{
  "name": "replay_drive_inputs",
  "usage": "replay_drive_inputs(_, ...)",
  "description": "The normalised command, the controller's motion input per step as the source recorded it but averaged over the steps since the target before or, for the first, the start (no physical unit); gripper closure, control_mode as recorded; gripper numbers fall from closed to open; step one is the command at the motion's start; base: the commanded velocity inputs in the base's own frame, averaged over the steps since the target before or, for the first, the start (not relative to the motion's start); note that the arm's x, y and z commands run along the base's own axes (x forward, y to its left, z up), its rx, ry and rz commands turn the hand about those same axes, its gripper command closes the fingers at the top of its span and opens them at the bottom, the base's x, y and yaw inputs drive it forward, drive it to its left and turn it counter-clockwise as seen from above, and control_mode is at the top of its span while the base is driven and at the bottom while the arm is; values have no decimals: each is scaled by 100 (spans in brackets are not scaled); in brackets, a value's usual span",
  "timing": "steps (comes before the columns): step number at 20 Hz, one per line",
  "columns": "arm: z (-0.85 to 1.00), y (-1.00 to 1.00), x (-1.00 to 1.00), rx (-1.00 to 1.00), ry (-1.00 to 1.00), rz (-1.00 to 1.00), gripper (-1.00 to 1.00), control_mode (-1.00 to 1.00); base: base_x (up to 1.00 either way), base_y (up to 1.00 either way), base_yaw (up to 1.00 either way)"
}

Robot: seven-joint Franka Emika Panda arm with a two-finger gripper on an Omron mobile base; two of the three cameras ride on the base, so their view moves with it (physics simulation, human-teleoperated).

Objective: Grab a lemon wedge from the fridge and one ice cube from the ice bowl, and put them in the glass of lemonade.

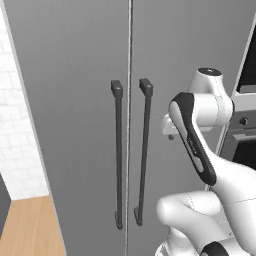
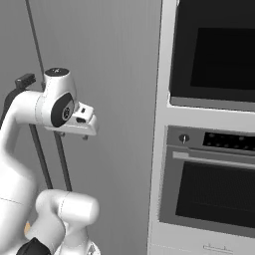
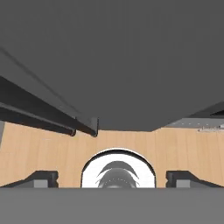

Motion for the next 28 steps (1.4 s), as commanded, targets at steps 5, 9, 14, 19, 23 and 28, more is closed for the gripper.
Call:
replay_drive_inputs(5,0,0,0,0,0,0,-100,100,-66,-83,-7)
replay_drive_inputs(9,0,0,0,0,0,0,-100,100,-13,-91,-21)
replay_drive_inputs(14,0,0,0,0,0,0,-100,100,0,-95,-30)
replay_drive_inputs(19,0,0,0,0,0,0,-100,100,4,-100,-21)
replay_drive_inputs(23,0,0,0,0,0,0,-100,100,14,-100,-22)
replay_drive_inputs(28,0,0,0,0,0,0,-100,100,21,-100,-23)
